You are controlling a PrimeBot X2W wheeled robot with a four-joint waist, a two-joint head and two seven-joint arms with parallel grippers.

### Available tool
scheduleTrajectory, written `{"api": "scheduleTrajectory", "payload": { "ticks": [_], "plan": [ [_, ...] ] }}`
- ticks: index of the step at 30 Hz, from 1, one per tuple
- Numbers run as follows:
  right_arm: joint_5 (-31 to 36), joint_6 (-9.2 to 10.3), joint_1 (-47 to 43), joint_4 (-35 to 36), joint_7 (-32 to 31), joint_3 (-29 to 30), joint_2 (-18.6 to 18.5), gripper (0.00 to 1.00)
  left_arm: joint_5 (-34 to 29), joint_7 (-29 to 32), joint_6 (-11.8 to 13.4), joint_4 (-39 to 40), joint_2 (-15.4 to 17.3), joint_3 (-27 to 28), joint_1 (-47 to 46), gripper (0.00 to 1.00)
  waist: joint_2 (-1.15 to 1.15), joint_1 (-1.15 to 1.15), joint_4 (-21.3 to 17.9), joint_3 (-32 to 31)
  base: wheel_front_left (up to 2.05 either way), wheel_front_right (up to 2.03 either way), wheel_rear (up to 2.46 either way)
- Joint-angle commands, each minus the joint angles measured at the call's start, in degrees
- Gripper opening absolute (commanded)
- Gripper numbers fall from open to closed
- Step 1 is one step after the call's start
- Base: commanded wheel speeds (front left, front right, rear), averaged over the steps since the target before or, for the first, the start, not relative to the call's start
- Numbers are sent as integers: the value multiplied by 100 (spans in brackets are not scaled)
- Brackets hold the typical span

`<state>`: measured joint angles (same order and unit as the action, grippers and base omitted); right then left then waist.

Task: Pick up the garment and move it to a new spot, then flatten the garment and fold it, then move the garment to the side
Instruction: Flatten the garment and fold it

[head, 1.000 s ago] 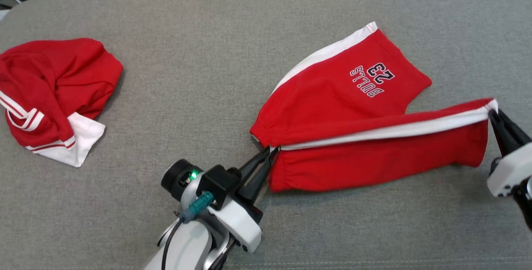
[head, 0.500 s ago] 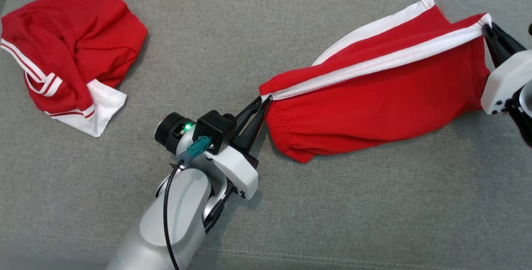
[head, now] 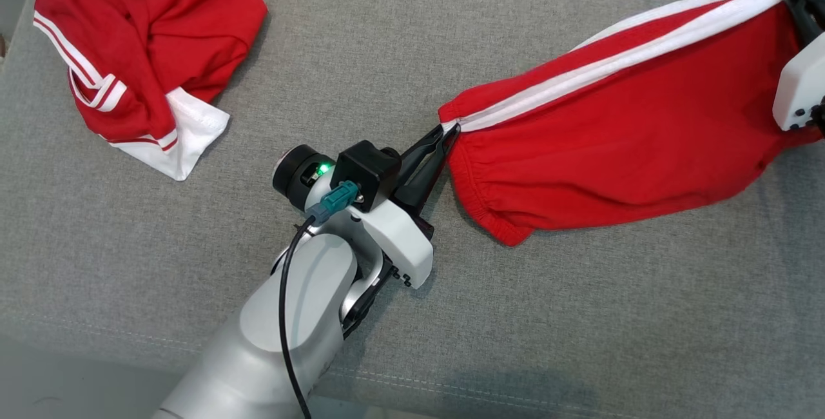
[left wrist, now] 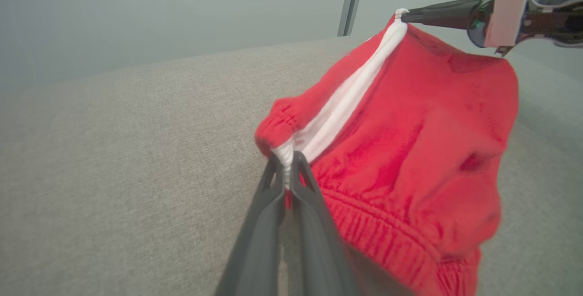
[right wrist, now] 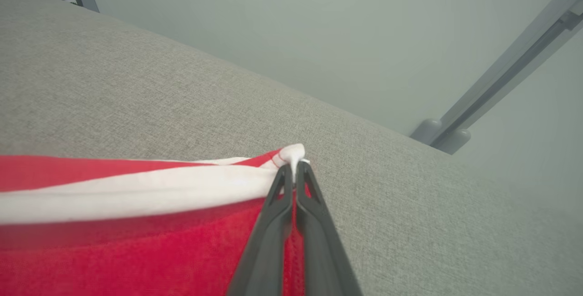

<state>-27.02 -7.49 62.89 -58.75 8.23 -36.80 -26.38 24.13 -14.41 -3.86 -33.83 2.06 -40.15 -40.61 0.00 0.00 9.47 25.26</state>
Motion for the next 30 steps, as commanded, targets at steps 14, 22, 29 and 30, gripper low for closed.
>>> {"api": "scheduleTrajectory", "payload": {
  "ticks": [14, 22, 29, 30],
  "plan": [
    [-485, 0, 499, -670, 317, -730, 72, 0, 312, -58, 220, 54, 82, -286, -467, 0, 0, 0, 146, 135, 0, 0, 0],
    [-743, 0, 545, -845, 421, -1045, 99, 22, 482, -59, 305, -11, 82, -485, -552, 38, 0, 0, 199, 117, 0, 0, 0],
    [-865, 0, 567, -946, 589, -1214, 145, 100, 545, -59, 445, -84, 82, -521, -584, 100, 0, 0, 182, 60, 0, 0, 0],
    [-874, 0, 575, -941, 612, -1224, 149, 100, 540, -59, 477, -85, 82, -507, -587, 100, 0, 0, 173, 43, 0, 0, 0]
  ]
}}
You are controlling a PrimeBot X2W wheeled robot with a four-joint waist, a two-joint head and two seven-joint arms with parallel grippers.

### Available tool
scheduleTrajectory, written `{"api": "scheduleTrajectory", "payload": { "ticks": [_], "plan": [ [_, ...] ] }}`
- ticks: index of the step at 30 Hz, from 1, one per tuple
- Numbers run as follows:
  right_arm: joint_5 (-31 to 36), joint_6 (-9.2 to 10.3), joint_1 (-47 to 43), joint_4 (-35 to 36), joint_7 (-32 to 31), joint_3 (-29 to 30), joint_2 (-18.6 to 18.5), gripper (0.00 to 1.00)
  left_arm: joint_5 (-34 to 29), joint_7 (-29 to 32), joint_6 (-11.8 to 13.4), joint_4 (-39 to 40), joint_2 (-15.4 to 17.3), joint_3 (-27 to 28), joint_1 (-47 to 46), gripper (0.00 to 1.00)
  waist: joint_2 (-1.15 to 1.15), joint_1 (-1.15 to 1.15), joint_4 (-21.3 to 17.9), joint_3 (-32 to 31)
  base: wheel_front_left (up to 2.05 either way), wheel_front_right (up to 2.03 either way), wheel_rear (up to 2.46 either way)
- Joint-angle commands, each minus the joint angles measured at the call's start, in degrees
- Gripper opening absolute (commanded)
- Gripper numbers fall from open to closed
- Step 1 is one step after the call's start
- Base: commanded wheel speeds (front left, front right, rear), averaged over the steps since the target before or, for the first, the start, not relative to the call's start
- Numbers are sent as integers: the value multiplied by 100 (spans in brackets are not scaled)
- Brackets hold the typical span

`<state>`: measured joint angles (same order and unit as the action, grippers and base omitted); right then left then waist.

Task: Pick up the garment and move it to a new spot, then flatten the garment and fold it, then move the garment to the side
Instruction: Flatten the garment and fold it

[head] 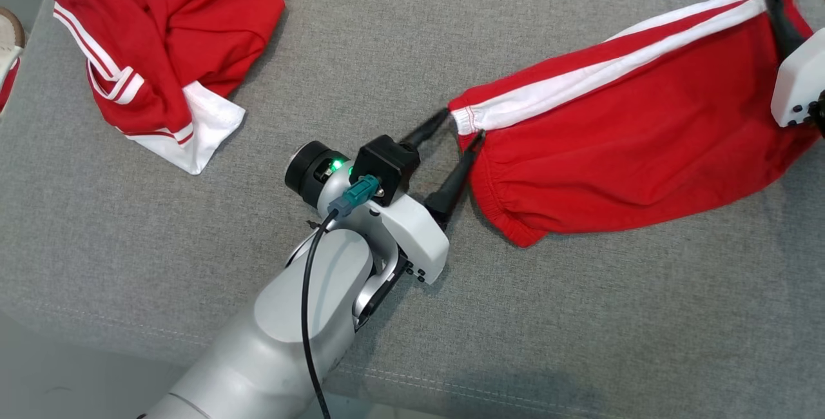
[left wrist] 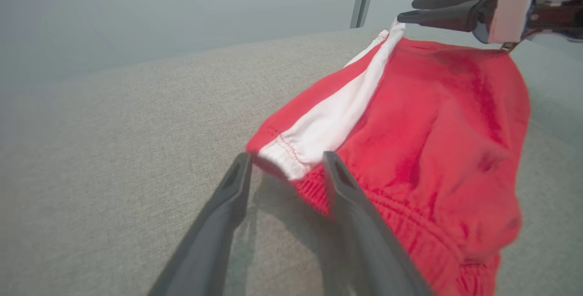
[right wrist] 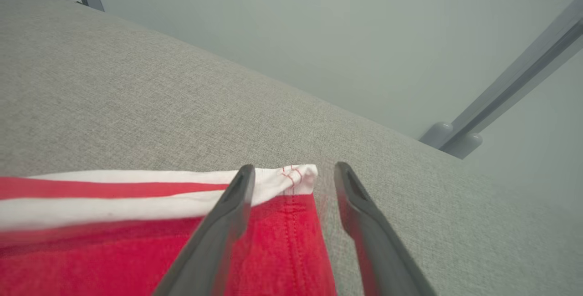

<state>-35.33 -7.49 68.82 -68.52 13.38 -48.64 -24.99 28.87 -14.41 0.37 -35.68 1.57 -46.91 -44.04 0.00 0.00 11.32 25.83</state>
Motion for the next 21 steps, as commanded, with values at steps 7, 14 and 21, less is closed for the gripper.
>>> {"api": "scheduleTrajectory", "payload": {
  "ticks": [7, 14, 21],
  "plan": [
    [-81, 0, -82, 289, 158, 74, 58, 100, -24, -59, 329, 162, 131, 486, -95, 100, 0, 0, -122, -272, 0, 0, 0],
    [342, 0, -729, 1375, 161, 871, 19, 100, -410, -59, 691, 496, 132, 1261, 446, 100, 0, 0, -258, -688, 0, 0, 0],
    [917, 0, -1781, 2379, 161, 1852, 227, 100, -884, -59, 800, 1141, 185, 2023, 1309, 100, 0, 0, -445, -1166, 0, 0, 0]
  ]
}}
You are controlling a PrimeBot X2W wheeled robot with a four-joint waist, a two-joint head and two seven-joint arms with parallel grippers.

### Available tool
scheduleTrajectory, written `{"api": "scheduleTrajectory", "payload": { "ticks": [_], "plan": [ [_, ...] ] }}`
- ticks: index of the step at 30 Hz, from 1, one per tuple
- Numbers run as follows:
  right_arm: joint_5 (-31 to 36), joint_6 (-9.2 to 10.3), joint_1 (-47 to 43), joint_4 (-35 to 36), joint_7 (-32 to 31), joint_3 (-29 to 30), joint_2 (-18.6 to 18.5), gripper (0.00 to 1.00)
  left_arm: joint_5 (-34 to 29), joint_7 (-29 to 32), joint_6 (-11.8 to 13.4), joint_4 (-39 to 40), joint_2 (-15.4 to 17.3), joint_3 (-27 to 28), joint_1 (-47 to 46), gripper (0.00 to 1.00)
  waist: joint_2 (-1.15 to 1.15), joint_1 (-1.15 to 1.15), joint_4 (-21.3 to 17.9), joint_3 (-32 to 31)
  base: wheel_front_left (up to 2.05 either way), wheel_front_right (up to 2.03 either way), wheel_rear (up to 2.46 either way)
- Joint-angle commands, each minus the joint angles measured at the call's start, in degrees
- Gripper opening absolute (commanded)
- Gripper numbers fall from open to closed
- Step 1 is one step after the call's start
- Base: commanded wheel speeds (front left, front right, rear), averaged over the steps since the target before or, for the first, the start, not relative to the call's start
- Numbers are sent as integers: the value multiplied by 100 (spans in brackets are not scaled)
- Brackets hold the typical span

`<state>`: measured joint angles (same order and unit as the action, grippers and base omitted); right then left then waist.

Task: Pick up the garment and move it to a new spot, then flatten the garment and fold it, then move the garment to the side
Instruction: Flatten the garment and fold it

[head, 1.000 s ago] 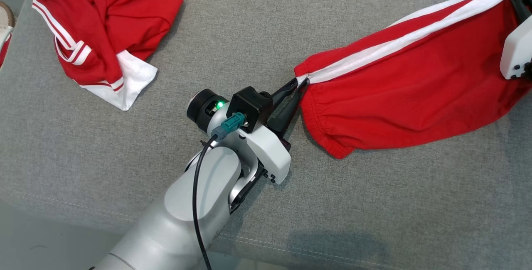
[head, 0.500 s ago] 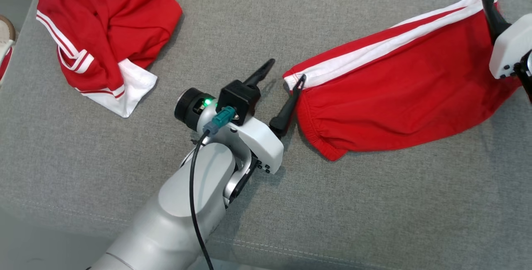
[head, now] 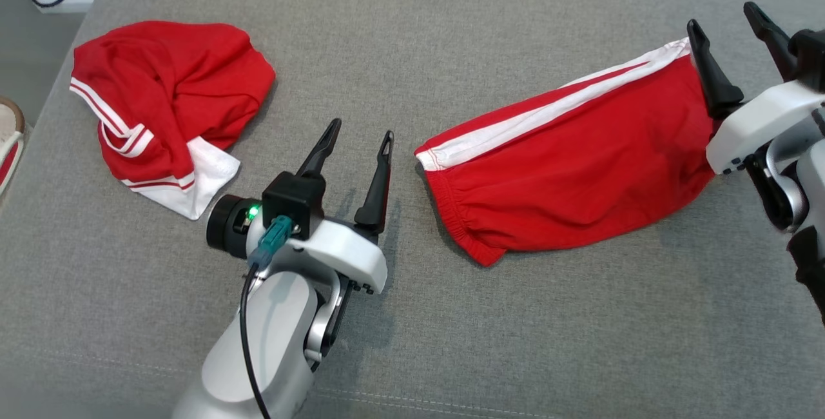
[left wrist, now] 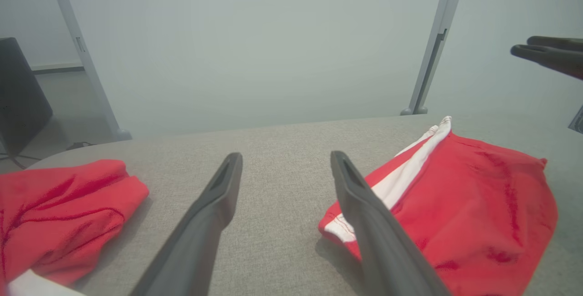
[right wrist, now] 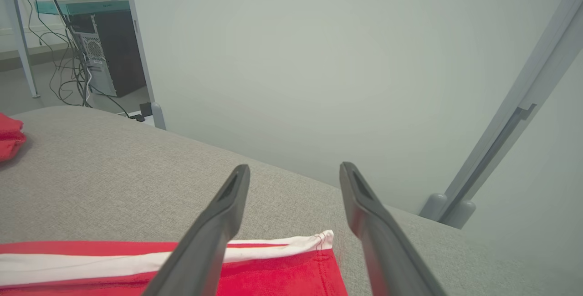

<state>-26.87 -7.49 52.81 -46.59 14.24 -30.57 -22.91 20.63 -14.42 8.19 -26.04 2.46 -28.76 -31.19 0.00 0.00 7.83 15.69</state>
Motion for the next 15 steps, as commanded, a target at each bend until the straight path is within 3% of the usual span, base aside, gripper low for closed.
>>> {"api": "scheduleTrajectory", "payload": {
  "ticks": [1, 15],
  "plan": [
    [157, 0, -333, 315, 75, 185, 50, 100, -117, -58, -4, 250, 97, 280, 137, 100, 0, 0, -120, -214, 0, 0, 0],
    [886, 0, -2405, 1812, 75, 1645, 793, 100, -600, -58, -188, 1070, 70, 1266, 1550, 100, 0, 0, -519, -915, 0, 0, 0]
  ]
}}
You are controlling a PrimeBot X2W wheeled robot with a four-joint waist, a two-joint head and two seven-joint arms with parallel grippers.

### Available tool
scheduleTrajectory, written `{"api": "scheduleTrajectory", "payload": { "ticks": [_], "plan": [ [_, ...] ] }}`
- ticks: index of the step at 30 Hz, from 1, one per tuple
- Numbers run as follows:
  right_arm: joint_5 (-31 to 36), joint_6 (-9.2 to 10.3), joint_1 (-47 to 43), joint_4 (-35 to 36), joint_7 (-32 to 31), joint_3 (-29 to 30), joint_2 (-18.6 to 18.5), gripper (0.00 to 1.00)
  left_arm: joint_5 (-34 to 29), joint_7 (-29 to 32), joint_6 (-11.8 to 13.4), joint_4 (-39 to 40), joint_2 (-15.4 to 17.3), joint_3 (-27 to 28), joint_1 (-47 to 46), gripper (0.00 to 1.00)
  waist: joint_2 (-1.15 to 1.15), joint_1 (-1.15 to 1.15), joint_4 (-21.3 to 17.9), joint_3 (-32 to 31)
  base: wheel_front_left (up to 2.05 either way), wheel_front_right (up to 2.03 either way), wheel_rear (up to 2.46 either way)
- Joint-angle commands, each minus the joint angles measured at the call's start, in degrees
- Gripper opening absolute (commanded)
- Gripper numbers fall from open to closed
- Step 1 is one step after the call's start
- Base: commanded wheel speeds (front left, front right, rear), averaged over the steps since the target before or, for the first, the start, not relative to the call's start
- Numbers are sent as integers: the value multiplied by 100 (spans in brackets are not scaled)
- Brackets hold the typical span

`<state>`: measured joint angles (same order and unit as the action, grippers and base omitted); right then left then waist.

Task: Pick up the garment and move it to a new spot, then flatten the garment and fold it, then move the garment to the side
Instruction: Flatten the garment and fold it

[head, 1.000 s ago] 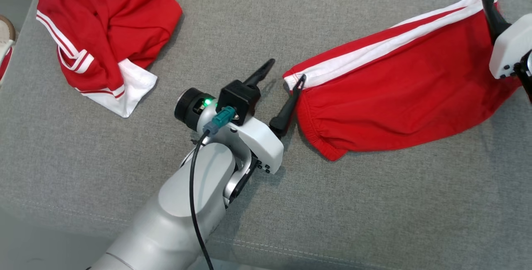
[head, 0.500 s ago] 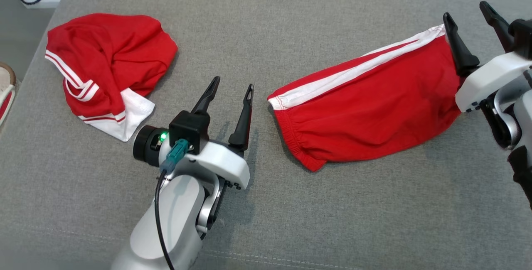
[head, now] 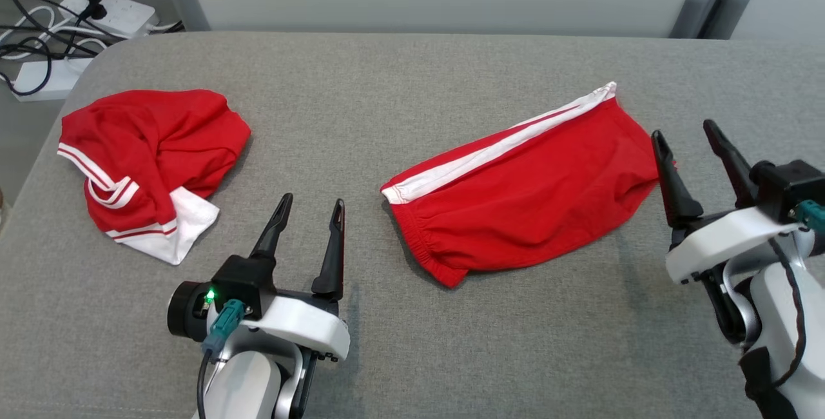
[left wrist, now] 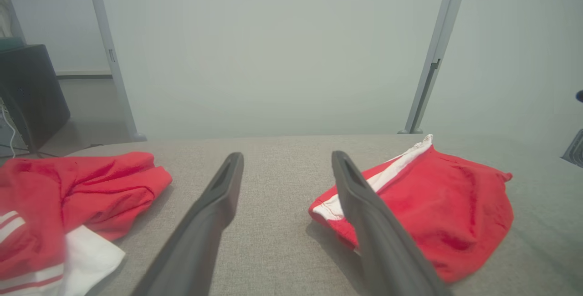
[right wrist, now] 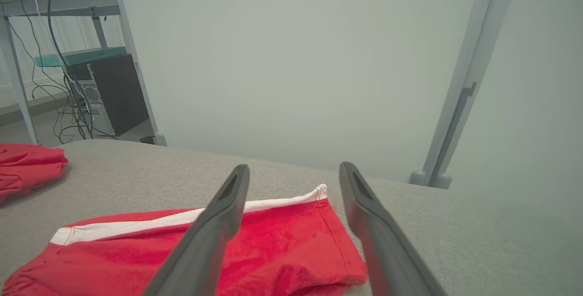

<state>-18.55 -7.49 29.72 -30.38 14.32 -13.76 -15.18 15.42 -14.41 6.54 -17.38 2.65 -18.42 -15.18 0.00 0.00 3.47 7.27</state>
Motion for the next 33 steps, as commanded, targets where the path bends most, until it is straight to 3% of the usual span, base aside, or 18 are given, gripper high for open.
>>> {"api": "scheduleTrajectory", "payload": {
  "ticks": [1, 6, 15, 24, 33],
  "plan": [
    [68, 0, -197, 259, 67, 21, 53, 100, -118, -59, -40, 269, 49, 280, 18, 100, 0, 0, -109, -78, 0, 0, 0],
    [48, 0, -627, 426, 67, 344, 178, 100, -331, -59, -161, 633, 38, 397, 327, 100, 0, 0, -190, -68, 0, 0, 0],
    [-880, 0, -495, -51, 68, 379, 171, 100, -453, -59, -205, 824, 25, 329, 460, 100, 0, 0, -140, 234, 0, 0, 0],
    [-1887, 0, 595, -1632, -104, -174, -285, 100, -365, -59, -109, 883, 23, -92, 129, 100, 0, 0, 242, 654, 0, 0, 0],
    [-2120, 0, 1537, -2995, -401, -481, -610, 100, -229, -59, 42, 862, 23, -364, -47, 100, 0, 0, 676, 961, 0, 0, 0]
  ]
}}
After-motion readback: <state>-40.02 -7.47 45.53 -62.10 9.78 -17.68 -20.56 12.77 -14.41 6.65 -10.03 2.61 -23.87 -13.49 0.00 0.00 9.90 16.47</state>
